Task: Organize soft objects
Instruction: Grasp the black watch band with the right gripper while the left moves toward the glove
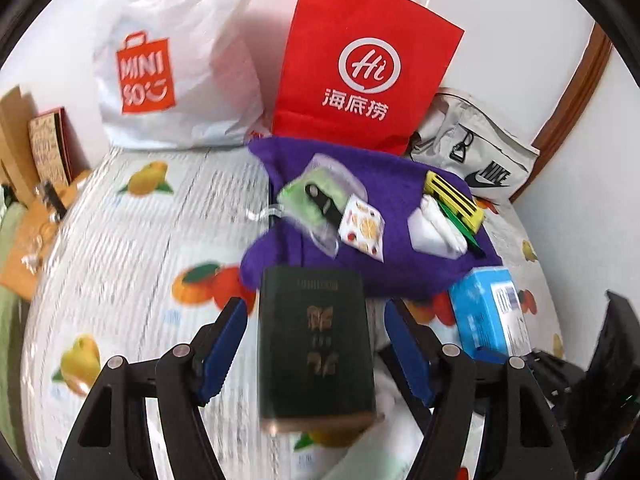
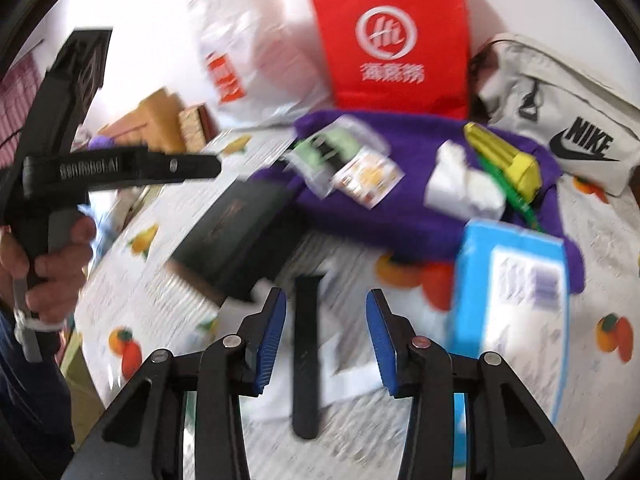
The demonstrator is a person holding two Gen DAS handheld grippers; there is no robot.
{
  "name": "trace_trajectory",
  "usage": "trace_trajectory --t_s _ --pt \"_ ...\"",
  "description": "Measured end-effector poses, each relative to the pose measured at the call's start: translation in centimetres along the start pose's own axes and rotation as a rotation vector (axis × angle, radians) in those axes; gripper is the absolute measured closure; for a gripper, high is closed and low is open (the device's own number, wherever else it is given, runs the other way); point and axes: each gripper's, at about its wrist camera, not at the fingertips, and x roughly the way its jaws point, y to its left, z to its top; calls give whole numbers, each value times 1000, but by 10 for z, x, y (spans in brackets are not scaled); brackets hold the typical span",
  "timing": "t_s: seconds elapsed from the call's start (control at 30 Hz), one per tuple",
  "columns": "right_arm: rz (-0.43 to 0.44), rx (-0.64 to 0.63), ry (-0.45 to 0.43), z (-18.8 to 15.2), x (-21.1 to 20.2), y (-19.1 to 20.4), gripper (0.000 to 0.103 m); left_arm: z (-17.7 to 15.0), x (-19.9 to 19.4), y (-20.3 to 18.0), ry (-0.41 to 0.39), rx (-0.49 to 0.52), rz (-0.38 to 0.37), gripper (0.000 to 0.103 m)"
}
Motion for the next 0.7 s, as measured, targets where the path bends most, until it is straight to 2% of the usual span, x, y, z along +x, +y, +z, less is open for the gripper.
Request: trace_trajectory --t_s 0.2,0.27,0.3,0.7 --pt "-16 -35 67 -28 19 15 65 -25 -7 11 4 -35 -9 34" --pt "-16 -30 81 -33 24 16 74 -31 -9 13 6 -36 -5 34" --pt "-16 -35 85 -34 27 17 75 -34 -9 14 8 -35 -7 34" --pt "-113 -105 114 -34 53 28 74 -49 -6 32 28 -64 -30 34"
